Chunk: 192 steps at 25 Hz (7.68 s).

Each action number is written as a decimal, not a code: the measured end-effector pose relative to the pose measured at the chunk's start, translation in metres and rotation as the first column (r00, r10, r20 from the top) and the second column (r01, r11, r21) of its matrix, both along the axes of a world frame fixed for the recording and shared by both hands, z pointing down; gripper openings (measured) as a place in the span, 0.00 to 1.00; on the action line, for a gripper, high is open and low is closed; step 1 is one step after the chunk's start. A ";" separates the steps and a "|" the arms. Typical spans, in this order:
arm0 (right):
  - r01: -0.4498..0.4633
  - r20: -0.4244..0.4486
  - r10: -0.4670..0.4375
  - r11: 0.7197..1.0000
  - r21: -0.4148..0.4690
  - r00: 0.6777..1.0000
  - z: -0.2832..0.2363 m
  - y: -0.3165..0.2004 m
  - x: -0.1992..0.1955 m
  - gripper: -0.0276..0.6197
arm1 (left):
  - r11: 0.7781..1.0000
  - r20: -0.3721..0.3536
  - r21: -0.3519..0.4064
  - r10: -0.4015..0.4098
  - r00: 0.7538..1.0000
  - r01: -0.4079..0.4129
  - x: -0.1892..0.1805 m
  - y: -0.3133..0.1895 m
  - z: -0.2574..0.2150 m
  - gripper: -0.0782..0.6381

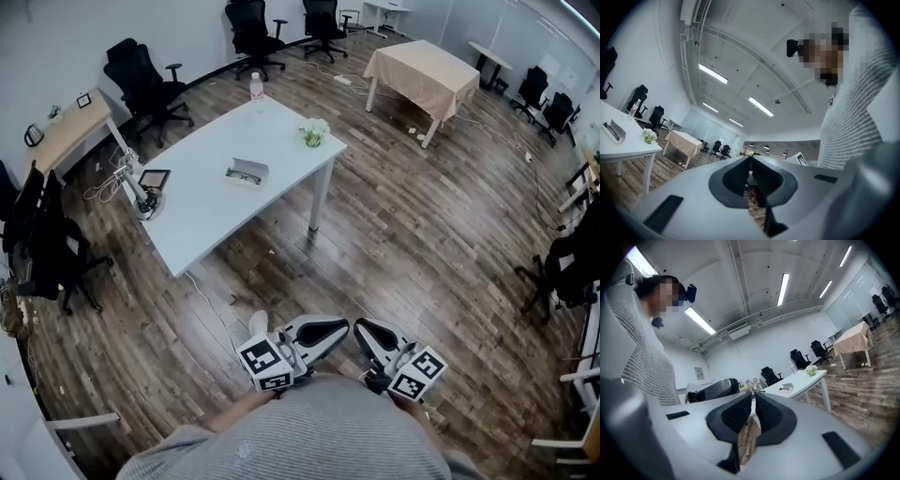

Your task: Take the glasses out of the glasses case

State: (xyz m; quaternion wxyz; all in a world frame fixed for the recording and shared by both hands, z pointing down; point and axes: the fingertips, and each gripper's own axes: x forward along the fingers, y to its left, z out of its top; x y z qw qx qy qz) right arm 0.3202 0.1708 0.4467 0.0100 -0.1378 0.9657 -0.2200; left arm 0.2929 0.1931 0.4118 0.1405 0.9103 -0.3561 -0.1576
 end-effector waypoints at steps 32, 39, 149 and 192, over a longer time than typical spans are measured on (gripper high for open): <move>-0.080 0.019 0.080 0.997 0.015 0.997 -0.011 -0.235 -0.331 0.07 | 0.991 0.089 0.039 0.121 0.989 -0.125 -0.332 -0.220 -0.010 0.13; -0.147 0.019 0.147 0.989 -0.007 0.989 -0.007 -0.257 -0.346 0.07 | 0.984 0.111 0.038 0.169 0.979 -0.174 -0.353 -0.241 0.002 0.13; -0.374 -0.027 0.373 0.925 -0.068 0.928 0.020 -0.316 -0.272 0.07 | 0.939 0.925 -0.298 0.239 -0.296 -0.174 -0.480 -0.393 0.319 0.19; -0.341 -0.028 0.339 0.938 -0.070 0.940 0.021 -0.307 -0.280 0.07 | 0.929 0.951 -0.203 0.112 0.288 0.309 -0.507 -0.423 0.258 0.15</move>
